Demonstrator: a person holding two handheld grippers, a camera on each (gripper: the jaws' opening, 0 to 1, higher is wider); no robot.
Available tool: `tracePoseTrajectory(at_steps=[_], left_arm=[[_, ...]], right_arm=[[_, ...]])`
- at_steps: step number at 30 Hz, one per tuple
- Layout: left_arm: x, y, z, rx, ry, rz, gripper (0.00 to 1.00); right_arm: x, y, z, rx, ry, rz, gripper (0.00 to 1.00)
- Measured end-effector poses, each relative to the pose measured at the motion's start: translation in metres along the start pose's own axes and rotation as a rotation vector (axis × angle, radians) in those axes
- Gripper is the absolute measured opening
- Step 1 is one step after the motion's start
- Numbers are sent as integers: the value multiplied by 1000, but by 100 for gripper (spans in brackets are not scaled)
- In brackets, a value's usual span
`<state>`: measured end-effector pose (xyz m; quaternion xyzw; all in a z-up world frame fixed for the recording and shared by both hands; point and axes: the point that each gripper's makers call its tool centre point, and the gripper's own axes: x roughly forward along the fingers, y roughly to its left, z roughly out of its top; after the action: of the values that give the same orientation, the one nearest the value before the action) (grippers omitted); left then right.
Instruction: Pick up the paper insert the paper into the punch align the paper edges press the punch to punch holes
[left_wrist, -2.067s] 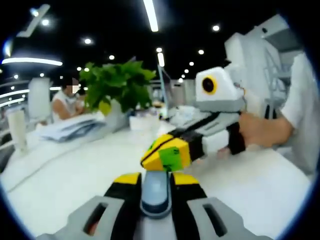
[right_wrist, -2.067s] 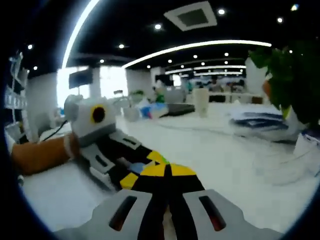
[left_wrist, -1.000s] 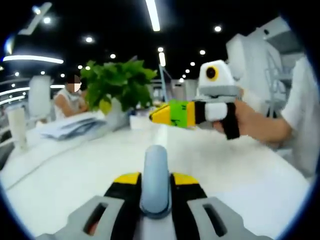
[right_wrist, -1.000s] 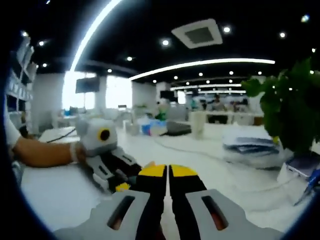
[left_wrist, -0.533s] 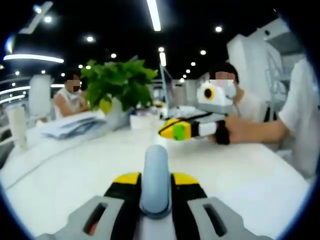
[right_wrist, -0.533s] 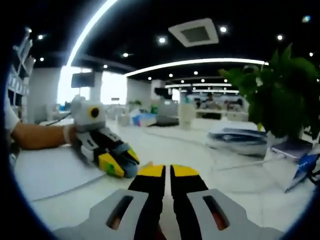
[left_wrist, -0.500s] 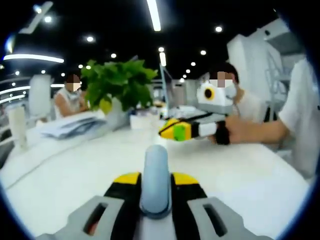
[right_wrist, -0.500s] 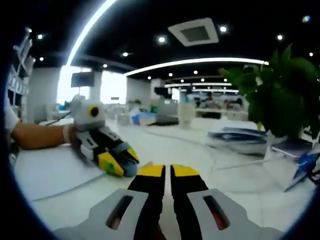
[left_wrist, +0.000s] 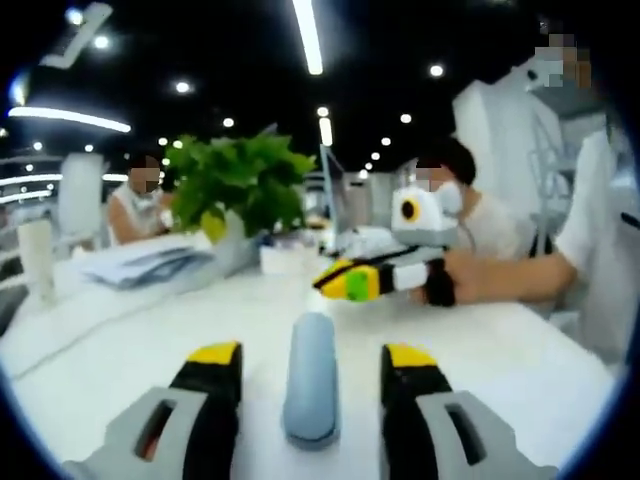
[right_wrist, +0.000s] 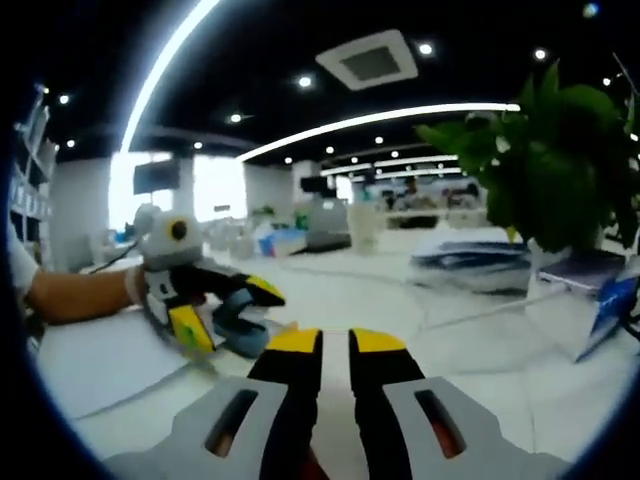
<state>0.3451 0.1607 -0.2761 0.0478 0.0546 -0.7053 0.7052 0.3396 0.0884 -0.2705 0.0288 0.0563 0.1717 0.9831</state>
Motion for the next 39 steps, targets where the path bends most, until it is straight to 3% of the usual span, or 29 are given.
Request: tracePoseTrajectory(at_steps=[5,9,10,12,18,24,27,34,39], left_arm=[[-6,7,19,-14,-51,25,60],[-15,4,47,24,-98,42,62],[-20,-2,66,25,-160,48,63],[-25,-17,81,7,-210,26,65],[-40,-44,89,17,-173,-1,61],[-77,-67,68,25,-125,33,68],[-94,-74,45,-3,-89,53,69],[-113,-74,5,-47,-34,81,70],[-111,-74,-14,-52,1,67,72]], right_arm=[[-1,-1,0,6,-5,-9,17],[-2,-1,1,15,-12,-9,18],[-3,-1,1,15,-10,-6,19],[-3,0,1,19,-13,-4,20],[-5,-2,3,46,-25,-11,22],[-6,-1,2,47,-24,-13,23],[-6,0,1,48,-19,-13,23],[-6,0,0,43,-12,-20,24],[-5,0,-3,19,1,-21,24]])
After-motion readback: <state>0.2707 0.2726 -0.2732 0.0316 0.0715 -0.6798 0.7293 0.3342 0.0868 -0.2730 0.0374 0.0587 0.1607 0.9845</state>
